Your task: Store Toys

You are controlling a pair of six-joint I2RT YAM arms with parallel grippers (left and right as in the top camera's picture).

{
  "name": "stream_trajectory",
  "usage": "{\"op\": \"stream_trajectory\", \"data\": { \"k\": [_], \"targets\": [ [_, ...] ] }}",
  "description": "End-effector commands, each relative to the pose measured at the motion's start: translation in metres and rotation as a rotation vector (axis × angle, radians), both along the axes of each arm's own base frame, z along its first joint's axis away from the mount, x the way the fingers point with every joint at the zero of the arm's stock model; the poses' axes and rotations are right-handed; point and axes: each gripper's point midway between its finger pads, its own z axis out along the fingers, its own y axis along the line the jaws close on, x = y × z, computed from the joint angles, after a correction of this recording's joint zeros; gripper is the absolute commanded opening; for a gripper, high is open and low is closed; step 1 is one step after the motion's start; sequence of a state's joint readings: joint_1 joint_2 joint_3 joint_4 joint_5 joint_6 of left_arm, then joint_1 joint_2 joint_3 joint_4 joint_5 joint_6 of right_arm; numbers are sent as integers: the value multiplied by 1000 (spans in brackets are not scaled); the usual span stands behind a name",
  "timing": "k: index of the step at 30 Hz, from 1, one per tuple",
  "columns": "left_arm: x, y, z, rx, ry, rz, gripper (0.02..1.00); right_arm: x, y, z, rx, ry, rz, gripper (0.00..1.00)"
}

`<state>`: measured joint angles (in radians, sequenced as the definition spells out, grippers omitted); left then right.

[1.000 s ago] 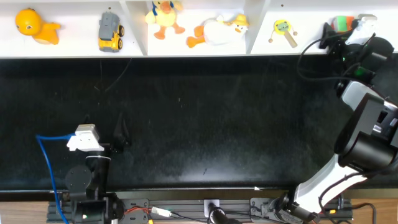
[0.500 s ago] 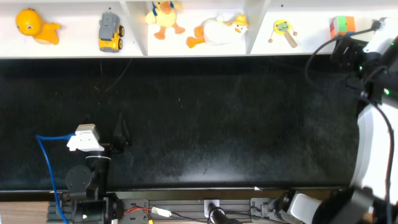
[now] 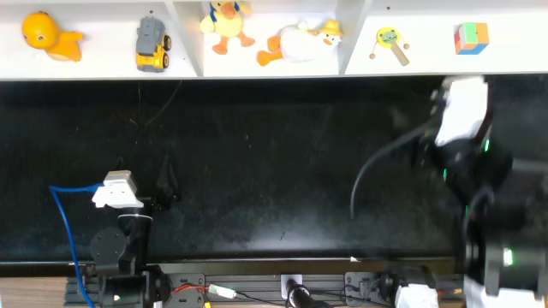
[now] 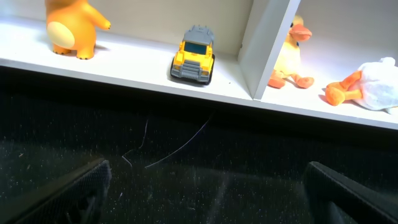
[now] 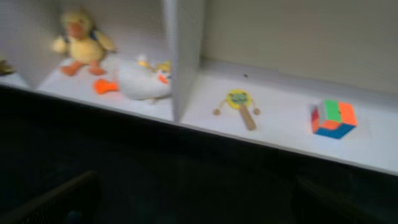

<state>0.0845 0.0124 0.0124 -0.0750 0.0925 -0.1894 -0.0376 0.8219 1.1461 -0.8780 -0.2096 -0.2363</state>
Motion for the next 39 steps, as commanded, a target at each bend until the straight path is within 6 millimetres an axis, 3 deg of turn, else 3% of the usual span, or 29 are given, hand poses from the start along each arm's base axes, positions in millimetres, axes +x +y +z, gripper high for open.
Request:
{"op": "stream_trajectory", "data": {
  "k": [1, 4, 10, 23, 27, 33, 39],
  "targets": [
    [0, 0, 0, -20, -4, 3, 998, -37, 11, -4, 3, 28, 42, 996],
    [0, 0, 0, -20, -4, 3, 998, -63, 11, -28, 6, 149, 43, 993],
    [0, 0, 0, -20, -4, 3, 998, -87, 11, -58, 10, 312, 42, 993],
    [0, 0, 0, -20, -4, 3, 998, -97, 11, -61, 10, 327, 42, 996],
    [0, 0, 0, -20, -4, 3, 998, -83, 10, -56, -28, 171, 58, 996],
    [0, 0, 0, -20, -4, 3, 998, -50, 14, -71, 43, -137, 40, 993],
    [0, 0, 0, -20, -4, 3, 998, -35, 24, -110, 142, -278, 47, 993]
  ]
}}
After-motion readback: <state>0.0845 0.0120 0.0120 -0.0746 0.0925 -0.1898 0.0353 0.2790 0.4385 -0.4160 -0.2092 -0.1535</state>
